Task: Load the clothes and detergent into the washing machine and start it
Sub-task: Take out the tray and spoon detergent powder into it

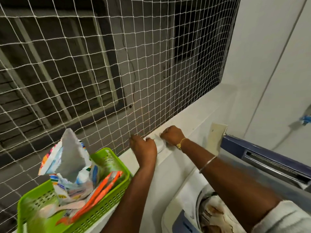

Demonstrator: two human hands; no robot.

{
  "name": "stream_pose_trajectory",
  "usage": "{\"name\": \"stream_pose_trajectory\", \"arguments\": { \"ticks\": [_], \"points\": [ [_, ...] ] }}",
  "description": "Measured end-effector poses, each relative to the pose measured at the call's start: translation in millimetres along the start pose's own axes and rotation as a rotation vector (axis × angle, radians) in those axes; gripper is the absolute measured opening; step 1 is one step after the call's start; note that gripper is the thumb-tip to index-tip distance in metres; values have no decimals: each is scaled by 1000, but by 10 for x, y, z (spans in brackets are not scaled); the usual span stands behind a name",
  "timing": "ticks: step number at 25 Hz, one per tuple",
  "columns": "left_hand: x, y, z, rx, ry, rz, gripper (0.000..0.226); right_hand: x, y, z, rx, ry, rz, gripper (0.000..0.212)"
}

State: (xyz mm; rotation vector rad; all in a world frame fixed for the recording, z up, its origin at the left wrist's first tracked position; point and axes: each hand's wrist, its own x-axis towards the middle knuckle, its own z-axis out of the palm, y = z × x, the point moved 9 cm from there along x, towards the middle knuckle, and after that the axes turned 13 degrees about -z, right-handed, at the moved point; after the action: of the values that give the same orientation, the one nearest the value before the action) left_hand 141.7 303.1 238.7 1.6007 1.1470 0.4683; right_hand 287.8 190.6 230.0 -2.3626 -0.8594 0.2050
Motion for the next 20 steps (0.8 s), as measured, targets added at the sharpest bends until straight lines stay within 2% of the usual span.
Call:
{"name": "stream_pose_trajectory", "arguments": {
  "ticks": [4,7,10,12,16,20],
  "points": [
    [83,-125,-13,4,-5,-17,68,-23,55,-10,106,20,26,43],
    [99,-336,-15,-53,-18,-163,62,-68,83,26,153,14,58,36],
    [85,-479,-64,-130,-5,-271,47,-129,76,-6,231,108,71,23],
    [100,-515,-42,-159,-30,-257,44,-176,60,-18,219,128,60,24],
    [54,-477,0,-217,-69,-205,52,-342,52,-89,231,174,43,36],
    [-91,-401,120,-304,-165,-144,58,-646,115,-287,283,276,42,38]
  ]
}}
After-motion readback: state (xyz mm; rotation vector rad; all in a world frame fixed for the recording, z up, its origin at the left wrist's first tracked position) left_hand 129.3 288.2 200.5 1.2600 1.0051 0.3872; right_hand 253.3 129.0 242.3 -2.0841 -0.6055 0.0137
